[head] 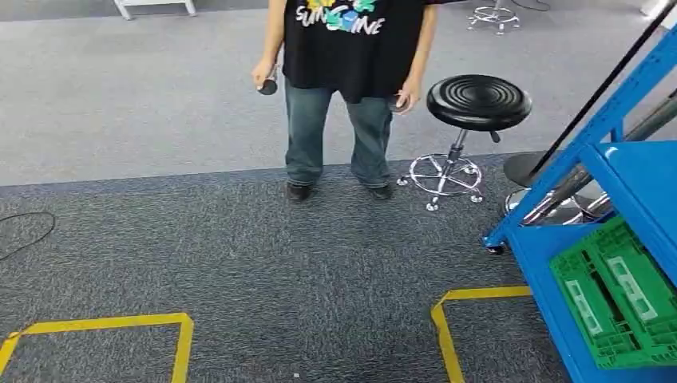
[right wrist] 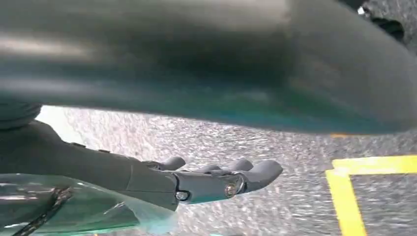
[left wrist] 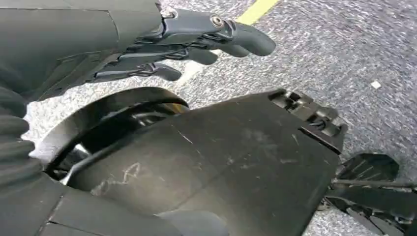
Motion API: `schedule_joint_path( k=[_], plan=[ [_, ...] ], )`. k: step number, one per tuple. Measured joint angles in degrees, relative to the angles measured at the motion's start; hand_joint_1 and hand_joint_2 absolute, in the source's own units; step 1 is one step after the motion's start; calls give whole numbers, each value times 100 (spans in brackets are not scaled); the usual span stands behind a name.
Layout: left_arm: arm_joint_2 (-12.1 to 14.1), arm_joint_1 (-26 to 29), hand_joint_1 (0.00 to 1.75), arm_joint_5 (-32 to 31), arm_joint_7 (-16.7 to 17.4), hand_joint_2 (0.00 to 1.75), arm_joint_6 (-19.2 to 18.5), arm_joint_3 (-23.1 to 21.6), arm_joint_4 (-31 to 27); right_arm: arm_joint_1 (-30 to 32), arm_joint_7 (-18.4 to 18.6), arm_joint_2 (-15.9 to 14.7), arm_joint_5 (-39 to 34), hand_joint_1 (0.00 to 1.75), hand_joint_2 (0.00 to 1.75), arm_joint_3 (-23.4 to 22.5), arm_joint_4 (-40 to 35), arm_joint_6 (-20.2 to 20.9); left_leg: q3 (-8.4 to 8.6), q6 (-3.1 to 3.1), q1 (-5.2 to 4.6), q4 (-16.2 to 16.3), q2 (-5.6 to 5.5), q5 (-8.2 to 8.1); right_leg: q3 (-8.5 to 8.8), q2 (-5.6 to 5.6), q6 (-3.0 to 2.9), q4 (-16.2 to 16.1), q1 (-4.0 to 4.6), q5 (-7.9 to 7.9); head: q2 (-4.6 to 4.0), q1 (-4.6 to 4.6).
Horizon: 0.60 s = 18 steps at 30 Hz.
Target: Take the parts from the cabinet and place them on the table.
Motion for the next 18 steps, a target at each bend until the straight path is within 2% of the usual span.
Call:
schedule_joint_path(
  k=[1,3,4,5,6,7,9,10,11,12,13,15,18],
  plan=[
    [0,-7,0,0,2,0,2,0,0,-12,0,0,24,0,0,0,0,-7,-160,-5,11,345,-225,-220,-3,40,-37,-2,0,-1,0,-9],
    [11,-5,0,15,7,0,2,11,0,-28,0,0,66,0,0,0,0,-7,-641,-8,8,1329,-354,-662,-7,117,-73,-1,17,-6,0,-18],
    [11,-13,0,20,4,0,2,13,0,-25,0,0,74,0,0,0,0,-9,-837,-4,6,1706,-373,-763,-3,155,-76,1,26,-9,0,-16],
    [9,-27,0,28,2,0,2,20,0,-16,0,0,83,0,0,0,0,-15,-911,6,6,1817,-386,-713,10,184,-78,2,33,-11,0,-13],
    [9,-30,0,28,2,0,2,20,0,-14,0,0,92,0,0,0,0,-22,-847,23,6,1632,-387,-495,27,228,-82,3,39,-15,0,-13],
    [9,-29,0,24,7,0,2,20,0,-16,0,0,94,0,0,0,0,-31,-700,44,6,1261,-387,-220,42,267,-81,4,40,-16,0,-13],
    [9,-21,0,17,17,0,4,20,0,-17,-2,0,109,0,0,0,0,-33,-315,106,0,282,-418,314,63,323,-68,3,41,-24,0,-18],
    [13,-19,0,17,26,0,9,22,0,-22,-2,2,109,0,0,0,0,-35,-261,118,-24,87,-445,272,43,344,-37,51,84,-40,0,-18],
    [9,-21,0,17,26,0,9,22,0,-24,-11,2,111,0,0,0,0,-39,-251,74,3,-8,-436,244,-13,353,-40,91,86,-59,0,-18],
    [2,-19,0,18,26,0,13,24,0,-14,-11,2,114,0,0,0,0,-48,-269,23,-3,-6,-437,266,-27,349,-103,76,85,-51,0,6],
    [0,-15,0,17,26,0,13,24,0,-6,-11,2,116,0,0,0,0,-55,-272,47,-21,-7,-443,267,-23,342,-100,67,73,-48,0,-5],
    [0,-13,0,17,26,0,15,24,0,-9,-11,2,118,0,0,0,0,-57,-272,67,-33,-6,-441,267,3,344,-51,38,63,-18,0,-3],
    [0,-14,0,17,28,0,20,26,0,-5,-15,2,136,0,0,0,0,-59,-274,100,-41,-6,-438,276,13,349,-12,1,55,6,0,2]
  ],
)
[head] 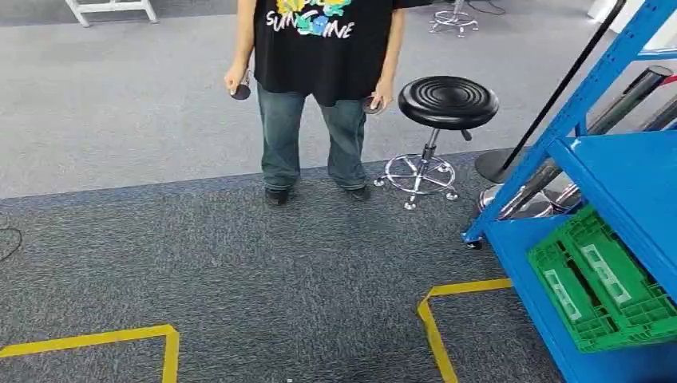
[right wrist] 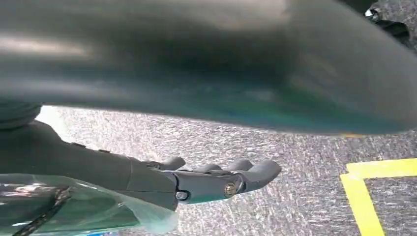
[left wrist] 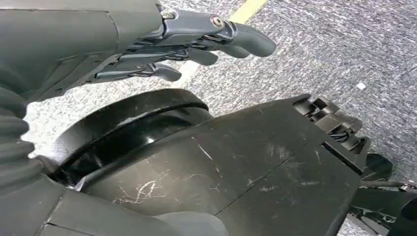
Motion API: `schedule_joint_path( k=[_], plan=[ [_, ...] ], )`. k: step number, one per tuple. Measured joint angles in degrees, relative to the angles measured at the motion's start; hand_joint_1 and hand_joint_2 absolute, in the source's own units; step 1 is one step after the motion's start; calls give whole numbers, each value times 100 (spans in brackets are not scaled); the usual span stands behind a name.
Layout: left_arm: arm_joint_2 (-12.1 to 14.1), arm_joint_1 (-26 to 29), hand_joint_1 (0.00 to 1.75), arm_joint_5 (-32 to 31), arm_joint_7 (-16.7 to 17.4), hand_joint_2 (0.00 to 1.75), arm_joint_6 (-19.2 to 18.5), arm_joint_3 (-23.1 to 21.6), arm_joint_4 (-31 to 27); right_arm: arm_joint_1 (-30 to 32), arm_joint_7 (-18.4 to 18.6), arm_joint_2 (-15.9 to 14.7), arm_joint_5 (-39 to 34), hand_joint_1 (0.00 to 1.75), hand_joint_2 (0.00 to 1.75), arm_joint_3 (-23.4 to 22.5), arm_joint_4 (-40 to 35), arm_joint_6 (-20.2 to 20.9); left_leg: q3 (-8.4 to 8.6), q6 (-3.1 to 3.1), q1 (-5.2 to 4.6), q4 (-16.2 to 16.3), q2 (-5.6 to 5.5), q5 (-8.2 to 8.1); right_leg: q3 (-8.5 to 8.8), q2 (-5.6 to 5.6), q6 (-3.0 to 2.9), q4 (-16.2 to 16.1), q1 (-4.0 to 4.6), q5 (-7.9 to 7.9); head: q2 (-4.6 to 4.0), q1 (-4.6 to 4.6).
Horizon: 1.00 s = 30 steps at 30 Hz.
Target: Take the parts from the cabinet and place them on the table.
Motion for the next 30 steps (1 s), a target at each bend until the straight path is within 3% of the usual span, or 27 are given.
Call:
schedule_joint_path(
  k=[7,23,25,26,27,28,30],
  plan=[
    [0,0,0,0,24,0,0,2,0,-6,9,2,20,0,0,0,0,-61,-1,28,-8,9,0,-6,0,-2,35,-10,-8,6,0,-4],
    [0,-3,0,-9,109,0,28,15,0,-11,52,68,125,0,0,0,0,-236,-1,26,16,9,0,-3,-8,-3,35,3,12,5,0,-4],
    [4,-6,0,-13,109,0,48,17,0,-10,57,96,131,0,0,0,0,-240,15,155,-14,-41,6,17,27,2,114,-91,-15,55,0,-11],
    [-11,-6,0,-20,109,0,61,17,0,-17,57,94,138,0,0,0,-2,-247,125,184,67,-241,18,133,17,2,127,-91,3,43,0,-9],
    [-15,-7,0,-26,114,0,63,20,0,-13,57,94,142,0,0,0,-2,-249,190,198,56,-335,47,161,-35,-41,139,3,6,-35,0,11],
    [-15,-5,0,-39,116,0,61,20,0,-18,59,96,142,0,0,0,-2,-251,207,222,62,-366,55,186,-177,-64,148,310,-5,-236,0,24],
    [-15,-1,0,-61,125,0,59,22,0,-15,59,94,144,0,0,0,-2,-249,203,210,61,-362,82,170,-628,-105,203,1226,-66,-626,0,24]
  ],
)
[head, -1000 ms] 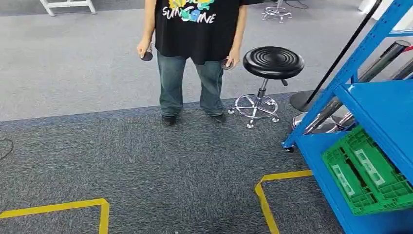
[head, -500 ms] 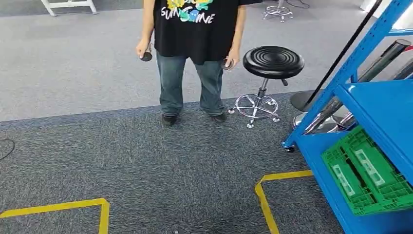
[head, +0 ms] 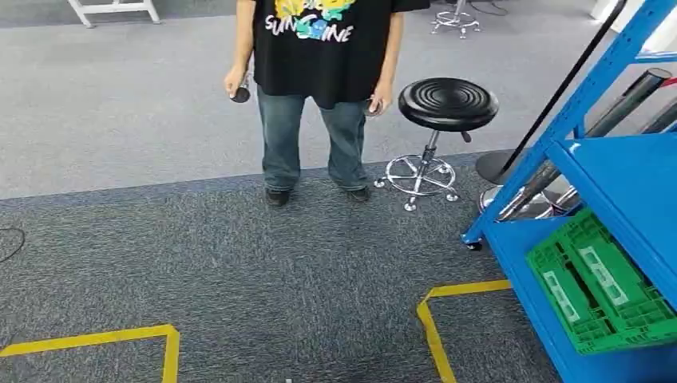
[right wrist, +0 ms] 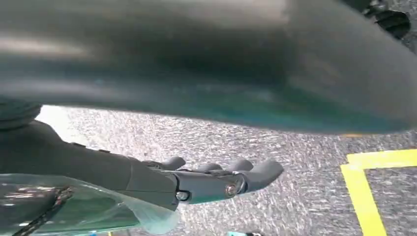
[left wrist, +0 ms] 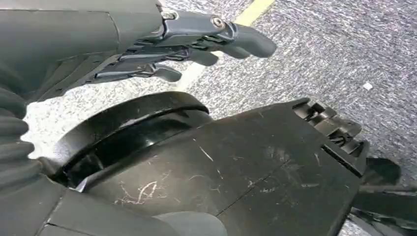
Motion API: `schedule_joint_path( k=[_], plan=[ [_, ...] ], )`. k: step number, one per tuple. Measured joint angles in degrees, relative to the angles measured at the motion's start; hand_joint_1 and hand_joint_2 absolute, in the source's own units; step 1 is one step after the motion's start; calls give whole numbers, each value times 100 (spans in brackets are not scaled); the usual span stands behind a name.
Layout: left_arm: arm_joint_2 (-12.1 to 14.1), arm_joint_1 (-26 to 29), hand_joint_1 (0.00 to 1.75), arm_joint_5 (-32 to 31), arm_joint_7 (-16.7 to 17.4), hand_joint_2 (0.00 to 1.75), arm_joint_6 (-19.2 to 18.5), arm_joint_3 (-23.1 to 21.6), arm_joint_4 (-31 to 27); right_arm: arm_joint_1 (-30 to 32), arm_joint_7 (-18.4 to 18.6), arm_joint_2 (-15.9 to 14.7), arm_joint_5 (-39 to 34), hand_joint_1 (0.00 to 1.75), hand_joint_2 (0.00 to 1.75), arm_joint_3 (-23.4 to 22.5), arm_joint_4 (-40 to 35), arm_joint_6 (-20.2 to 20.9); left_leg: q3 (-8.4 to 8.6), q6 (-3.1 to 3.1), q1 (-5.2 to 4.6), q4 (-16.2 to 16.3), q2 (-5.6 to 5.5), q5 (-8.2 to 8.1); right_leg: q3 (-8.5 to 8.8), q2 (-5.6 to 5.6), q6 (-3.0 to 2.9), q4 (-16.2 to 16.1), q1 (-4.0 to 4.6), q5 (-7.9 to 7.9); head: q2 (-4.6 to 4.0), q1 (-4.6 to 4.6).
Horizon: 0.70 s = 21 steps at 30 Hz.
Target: Take the parts from the cabinet and place them on the table.
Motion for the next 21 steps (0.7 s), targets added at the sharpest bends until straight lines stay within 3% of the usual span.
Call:
schedule_joint_path(
  k=[1,2,3,5,6,7,8,9,10,11,12,13,15,16,17,18,21],
  plan=[
    [0,2,0,-2,0,0,0,0,0,7,4,0,0,0,0,0,0,0,6,-22,1,3,7,-16,-174,-5,36,328,-30,-83,0,-11],
    [0,2,0,-2,9,0,0,0,0,11,7,0,0,0,0,0,0,0,20,-50,14,11,10,-33,-211,-14,72,352,-65,-5,0,2],
    [0,1,0,-2,13,0,0,0,0,15,9,0,2,0,0,0,0,0,40,-87,35,22,10,-57,-94,-26,105,122,-103,185,0,-7],
    [0,-1,0,-4,17,0,-2,2,0,8,9,0,11,0,0,0,0,0,75,-210,119,129,8,-162,439,-87,216,-910,-192,719,0,-7],
    [30,-5,0,-4,22,0,-2,2,-2,-5,9,15,13,0,0,0,6,2,57,-301,95,207,10,-235,591,-89,303,-1149,-189,587,0,8],
    [22,-13,0,-6,26,0,-2,2,-2,-17,9,55,15,0,0,0,20,2,32,-358,97,282,4,-316,625,-9,184,-1150,-168,563,0,74],
    [37,-4,0,-4,28,0,-2,2,-2,-16,7,55,15,0,0,0,13,-7,32,-373,85,273,0,-302,602,-13,79,-1106,-165,541,0,46],
    [35,-2,0,-4,33,0,-2,2,-2,-18,11,55,17,0,0,0,13,-2,45,-384,94,253,-6,-290,590,-17,39,-1076,-140,524,0,-5],
    [35,-5,0,-7,33,0,-2,2,-2,-5,22,55,17,0,0,0,13,-2,53,-397,114,249,-13,-287,583,-13,-5,-1057,-126,502,0,6],
    [35,-9,0,-7,35,0,-2,2,-2,-4,26,55,20,0,0,0,13,-2,61,-428,138,259,-13,-327,595,-7,-60,-1060,-125,494,0,0],
    [33,-9,0,-6,35,0,-2,2,-2,3,26,55,22,0,0,0,13,-4,32,-419,141,382,-12,-417,612,-12,-107,-1068,-115,489,0,-18],
    [33,-8,0,-4,35,0,-2,2,-2,3,26,55,22,0,0,0,13,-9,-135,-403,128,728,-13,-615,624,-11,-139,-1071,-96,476,0,-24],
    [31,-19,0,11,31,0,-2,4,-2,2,26,55,26,0,0,0,11,-15,-696,-364,92,1807,-20,-1065,634,-15,-187,-1070,-37,447,0,-40],
    [26,-42,0,20,26,0,-2,9,-2,5,28,55,26,0,0,0,11,-15,-892,-332,70,2176,-31,-1157,650,-18,-211,-1069,-7,431,0,-37],
    [20,-58,0,22,26,0,-2,11,-2,6,33,55,28,0,0,0,11,-15,-958,-292,42,2275,-36,-1095,681,-13,-230,-1069,20,414,0,-37],
    [15,-58,0,22,26,0,-2,13,-2,5,33,55,28,0,0,0,11,-17,-900,-237,11,2125,-36,-891,721,2,-255,-1069,42,391,0,-37],
    [7,-33,0,9,52,0,-2,13,-2,3,33,59,33,0,0,0,11,-15,-438,-36,-95,795,-56,-22,843,48,-262,-1076,85,322,0,-37]
  ],
)
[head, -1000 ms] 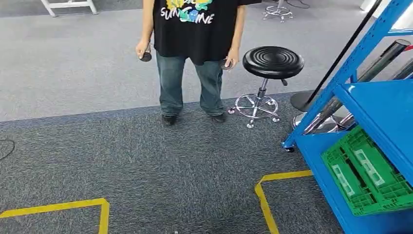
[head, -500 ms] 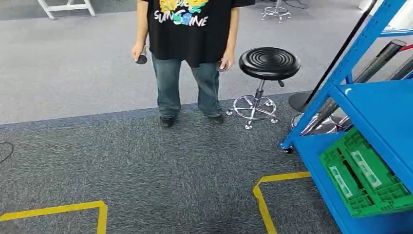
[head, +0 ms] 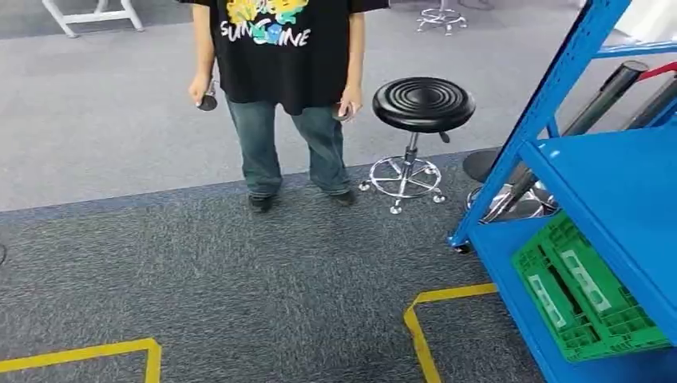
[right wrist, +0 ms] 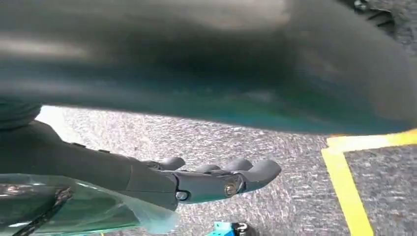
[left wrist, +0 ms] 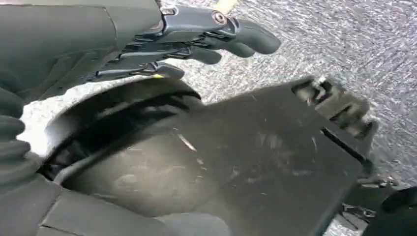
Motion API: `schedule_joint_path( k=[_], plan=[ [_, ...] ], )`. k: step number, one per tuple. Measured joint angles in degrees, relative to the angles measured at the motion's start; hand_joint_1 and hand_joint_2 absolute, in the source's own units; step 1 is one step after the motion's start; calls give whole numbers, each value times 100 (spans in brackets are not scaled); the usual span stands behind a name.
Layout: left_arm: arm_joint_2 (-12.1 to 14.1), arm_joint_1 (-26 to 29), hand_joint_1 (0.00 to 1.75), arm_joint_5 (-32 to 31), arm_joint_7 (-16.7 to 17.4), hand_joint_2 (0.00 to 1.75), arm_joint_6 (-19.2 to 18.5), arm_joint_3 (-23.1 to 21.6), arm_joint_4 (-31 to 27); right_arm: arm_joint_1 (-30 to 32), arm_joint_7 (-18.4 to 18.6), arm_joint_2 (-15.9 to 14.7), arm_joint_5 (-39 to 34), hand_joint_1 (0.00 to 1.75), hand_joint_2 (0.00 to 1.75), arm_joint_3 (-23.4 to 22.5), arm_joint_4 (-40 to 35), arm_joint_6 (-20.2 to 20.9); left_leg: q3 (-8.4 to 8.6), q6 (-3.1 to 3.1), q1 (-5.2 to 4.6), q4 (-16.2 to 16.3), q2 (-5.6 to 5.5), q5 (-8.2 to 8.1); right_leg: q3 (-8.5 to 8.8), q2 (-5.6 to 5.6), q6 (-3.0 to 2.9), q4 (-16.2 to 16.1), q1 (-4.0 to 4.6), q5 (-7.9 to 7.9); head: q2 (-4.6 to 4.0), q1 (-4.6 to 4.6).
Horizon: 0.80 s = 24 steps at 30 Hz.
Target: Take the parts from the cabinet and place them on the table.
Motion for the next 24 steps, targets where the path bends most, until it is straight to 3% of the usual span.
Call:
schedule_joint_path(
  k=[1,2,4,6,7,10,11,12,13,15,16,17,20,21,22,24],
  plan=[
    [13,10,0,-2,9,0,0,0,2,-11,0,15,-2,0,0,0,2,-2,28,56,-29,-54,-17,-85,-32,-3,28,9,29,-24,0,18],
    [4,13,0,-4,9,0,0,0,2,-10,0,13,0,0,0,0,0,-9,102,49,-42,-239,-7,-130,-36,30,51,4,-1,-16,2,-2],
    [9,21,0,-2,9,0,2,2,2,-4,4,15,0,0,0,0,0,-2,78,27,-69,-285,-17,-175,-72,-20,104,-34,-23,-2,0,-11],
    [-13,24,0,0,9,0,2,2,0,-2,4,15,0,0,0,0,-4,-2,190,5,6,-454,-9,-97,-78,-32,149,-4,-20,-40,0,-8],
    [-15,22,0,-2,9,0,2,4,2,-5,2,15,0,0,0,0,-4,-4,237,32,12,-490,-5,-102,-177,-50,173,215,-9,-166,0,2],
    [-13,26,0,0,9,0,2,4,2,-2,2,13,0,0,0,0,-4,-4,280,57,2,-490,39,-156,-930,-63,252,1529,-38,-665,0,0],
    [-13,27,0,0,9,0,2,7,2,5,2,13,0,0,0,0,-4,-4,304,53,2,-489,38,-179,-1082,-66,264,1718,-41,-631,0,13],
    [-13,27,0,0,9,0,2,7,0,9,4,13,0,0,0,0,-4,-4,343,49,4,-489,35,-206,-1080,-68,274,1622,-46,-460,0,7],
    [-13,27,0,0,9,0,2,9,2,11,7,13,0,0,0,0,-4,-4,396,35,8,-489,29,-242,-947,-73,277,1264,-49,-166,0,11],
    [-15,28,0,0,15,0,2,9,2,7,7,13,0,0,0,0,-7,-4,525,-5,11,-488,29,-335,-489,-123,269,220,-55,429,0,9],
    [-13,29,0,2,15,0,2,9,2,-8,7,13,0,0,0,0,-4,-4,539,-46,-22,-490,42,-376,-379,-145,254,102,-26,287,0,7],
    [-13,32,0,2,15,0,2,11,2,-9,7,15,2,0,0,0,-4,-4,528,-77,-32,-448,36,-408,-277,-127,197,-53,-28,257,0,-2],
    [-11,24,0,11,15,0,2,17,0,10,11,13,9,0,0,0,-7,-4,552,-131,-27,-493,47,-420,-287,-116,103,-12,-7,215,0,-24],
    [-9,23,0,11,15,0,2,17,0,13,13,13,13,0,0,-2,-7,-4,581,-172,-16,-462,39,-495,-233,-119,63,-69,-54,222,0,-20],
    [-7,24,0,9,15,0,4,20,0,9,11,13,22,0,0,-2,-7,-2,508,-204,-16,-260,29,-601,-198,-121,27,-84,-51,198,0,-53],
    [-2,27,0,28,15,0,4,35,0,-5,11,13,37,0,0,-2,-7,4,40,-245,8,612,27,-977,-165,-121,-14,-84,-49,169,0,-61]
  ],
)
